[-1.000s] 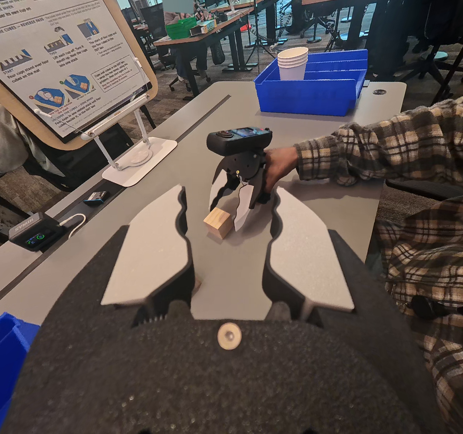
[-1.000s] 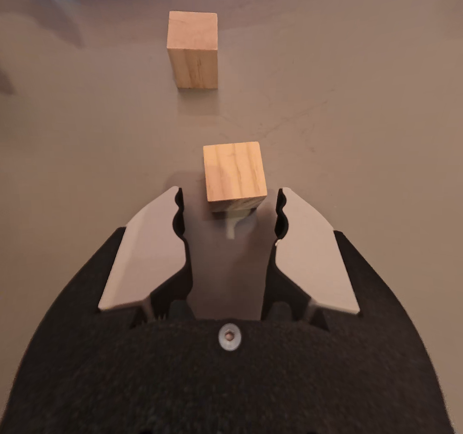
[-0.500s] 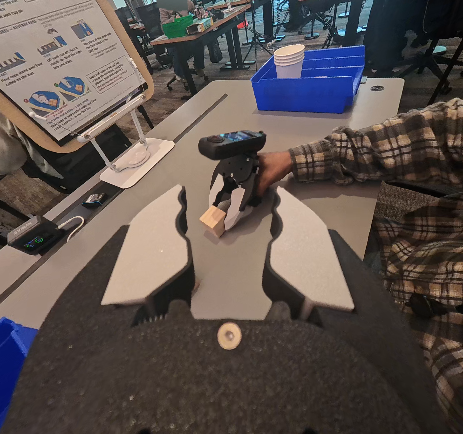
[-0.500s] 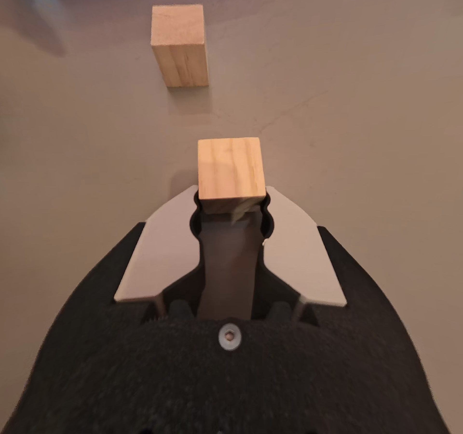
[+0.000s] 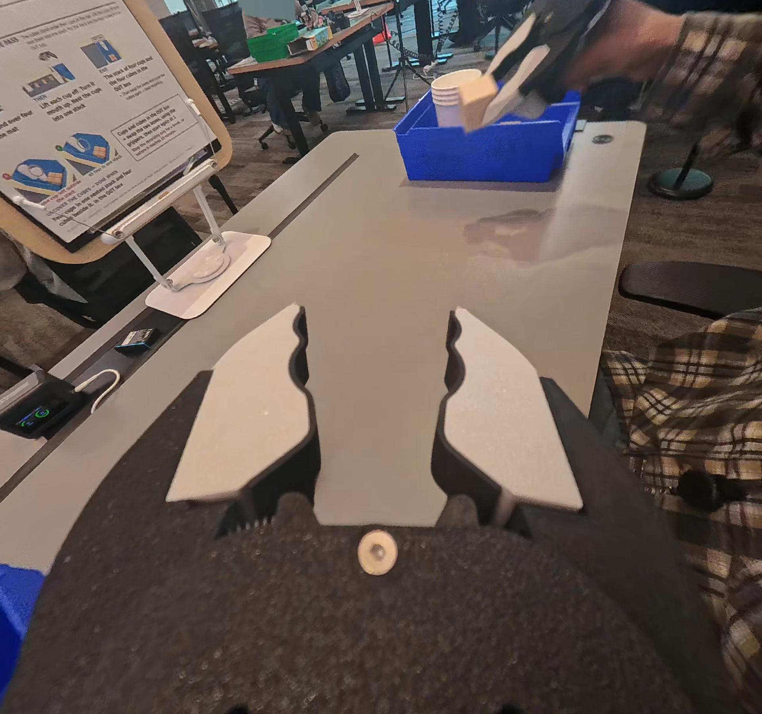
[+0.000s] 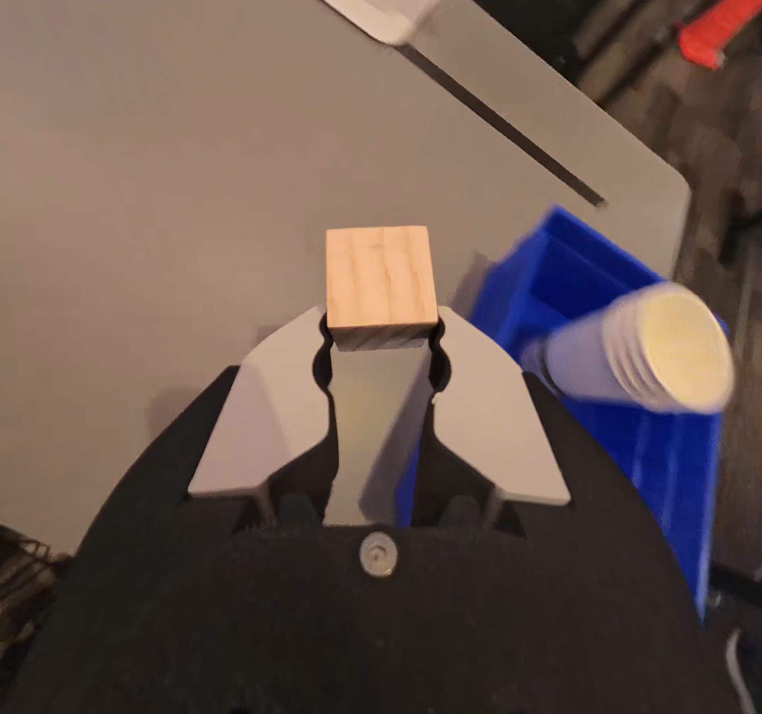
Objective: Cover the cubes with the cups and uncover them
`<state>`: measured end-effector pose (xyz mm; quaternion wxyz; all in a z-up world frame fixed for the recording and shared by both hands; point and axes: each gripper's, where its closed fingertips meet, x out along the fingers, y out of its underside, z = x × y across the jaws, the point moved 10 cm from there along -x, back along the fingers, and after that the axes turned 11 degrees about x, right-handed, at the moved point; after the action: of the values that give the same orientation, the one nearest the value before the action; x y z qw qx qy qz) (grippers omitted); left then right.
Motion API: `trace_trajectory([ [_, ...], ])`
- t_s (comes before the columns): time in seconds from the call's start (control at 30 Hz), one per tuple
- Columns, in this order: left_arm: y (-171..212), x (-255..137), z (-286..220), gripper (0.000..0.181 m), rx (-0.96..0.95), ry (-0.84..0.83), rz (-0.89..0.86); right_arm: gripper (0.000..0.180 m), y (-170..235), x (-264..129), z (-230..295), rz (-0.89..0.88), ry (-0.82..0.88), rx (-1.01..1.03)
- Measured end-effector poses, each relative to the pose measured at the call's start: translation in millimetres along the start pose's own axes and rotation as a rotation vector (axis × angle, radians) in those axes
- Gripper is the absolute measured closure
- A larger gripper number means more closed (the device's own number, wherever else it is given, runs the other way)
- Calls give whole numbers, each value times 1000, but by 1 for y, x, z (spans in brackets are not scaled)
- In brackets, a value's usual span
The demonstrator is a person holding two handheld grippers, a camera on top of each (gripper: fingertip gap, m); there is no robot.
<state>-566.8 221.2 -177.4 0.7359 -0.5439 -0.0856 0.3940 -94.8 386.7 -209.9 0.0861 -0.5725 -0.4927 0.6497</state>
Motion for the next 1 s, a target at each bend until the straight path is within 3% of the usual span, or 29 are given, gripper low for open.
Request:
trace_trajectory([
  [0.2, -1, 16, -7, 117, 8, 36, 32, 136, 65, -50, -99, 44, 197, 258],
  [0.43, 1, 29, -14, 116, 31, 57, 78, 136, 126, -30, -149, 166, 197, 484],
  [1.0, 10, 39, -9, 116, 16, 61, 115, 135, 150, 20, -181, 428, 177, 611],
])
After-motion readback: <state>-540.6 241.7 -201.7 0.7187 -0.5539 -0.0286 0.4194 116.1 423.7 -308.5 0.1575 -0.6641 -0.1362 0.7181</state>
